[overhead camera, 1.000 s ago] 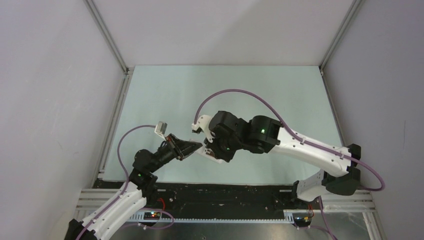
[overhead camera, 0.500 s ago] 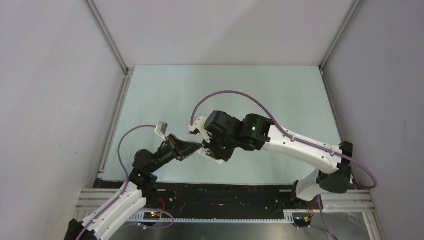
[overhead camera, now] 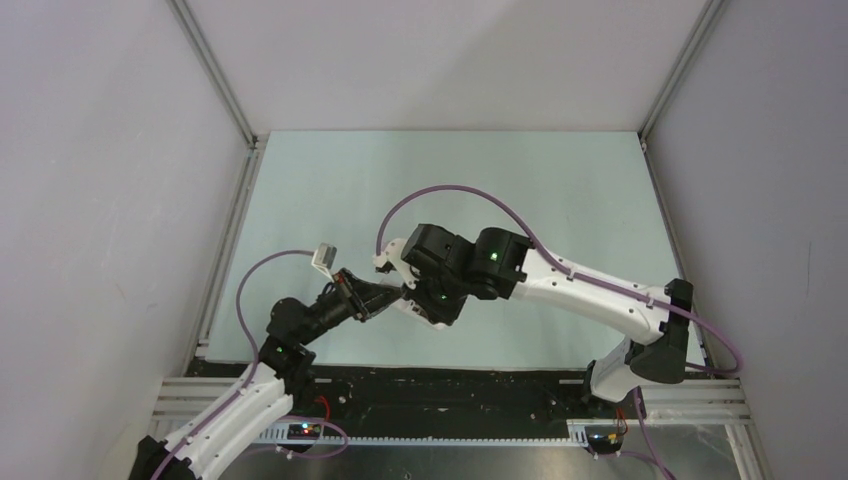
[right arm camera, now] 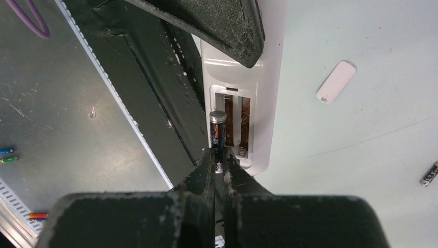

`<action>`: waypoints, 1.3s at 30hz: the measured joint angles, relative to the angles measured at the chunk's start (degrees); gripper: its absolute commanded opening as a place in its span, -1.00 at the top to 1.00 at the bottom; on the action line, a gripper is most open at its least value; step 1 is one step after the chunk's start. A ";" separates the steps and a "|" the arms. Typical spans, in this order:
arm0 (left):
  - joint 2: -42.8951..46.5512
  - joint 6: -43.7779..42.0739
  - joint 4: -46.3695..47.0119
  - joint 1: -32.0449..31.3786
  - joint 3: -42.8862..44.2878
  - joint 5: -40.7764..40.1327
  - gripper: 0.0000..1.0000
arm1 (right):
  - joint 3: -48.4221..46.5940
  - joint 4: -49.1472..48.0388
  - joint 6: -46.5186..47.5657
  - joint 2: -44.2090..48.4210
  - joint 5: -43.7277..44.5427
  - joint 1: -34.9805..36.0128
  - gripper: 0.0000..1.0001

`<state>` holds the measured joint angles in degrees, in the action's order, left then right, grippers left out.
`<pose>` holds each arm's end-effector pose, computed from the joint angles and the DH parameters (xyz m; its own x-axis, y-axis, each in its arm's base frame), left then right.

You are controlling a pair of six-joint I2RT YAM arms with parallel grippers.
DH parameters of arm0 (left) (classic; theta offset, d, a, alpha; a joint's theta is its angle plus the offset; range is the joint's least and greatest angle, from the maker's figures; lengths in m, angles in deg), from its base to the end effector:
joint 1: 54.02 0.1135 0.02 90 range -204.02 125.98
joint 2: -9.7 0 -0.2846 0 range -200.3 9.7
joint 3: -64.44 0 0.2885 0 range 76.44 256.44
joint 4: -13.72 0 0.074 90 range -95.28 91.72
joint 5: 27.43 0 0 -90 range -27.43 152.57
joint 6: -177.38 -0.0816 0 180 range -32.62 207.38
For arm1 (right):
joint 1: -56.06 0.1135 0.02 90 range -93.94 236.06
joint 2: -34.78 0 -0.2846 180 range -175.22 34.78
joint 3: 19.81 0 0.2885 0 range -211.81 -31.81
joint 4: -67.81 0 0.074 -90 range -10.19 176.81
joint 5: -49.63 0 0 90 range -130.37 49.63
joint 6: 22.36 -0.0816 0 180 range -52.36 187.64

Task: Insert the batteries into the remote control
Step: Load the battery into the remote control.

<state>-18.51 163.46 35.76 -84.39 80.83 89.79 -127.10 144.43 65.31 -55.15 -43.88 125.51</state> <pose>0.1501 -0.1312 0.2149 -0.7765 -0.5454 -0.3155 0.3502 0.0428 -0.9357 0.1268 0.3524 0.3506 -0.3399 -0.7911 -0.5086 -0.9325 0.3535 0.0734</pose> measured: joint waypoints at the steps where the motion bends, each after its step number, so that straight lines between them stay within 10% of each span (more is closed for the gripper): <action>1: -0.15 0.00 -0.11 0.00 -0.04 -0.02 1.00 | 0.00 0.04 0.00 -0.17 0.00 -0.02 1.00; 39: -1.86 -0.55 -2.01 0.00 -1.01 -0.04 1.00 | -3.02 3.43 -0.66 -7.10 -0.17 -1.07 0.99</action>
<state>-20.37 162.91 33.75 -84.39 79.82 89.75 -130.11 147.86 64.66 -62.25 -44.06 124.44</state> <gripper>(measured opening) 0.305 0.025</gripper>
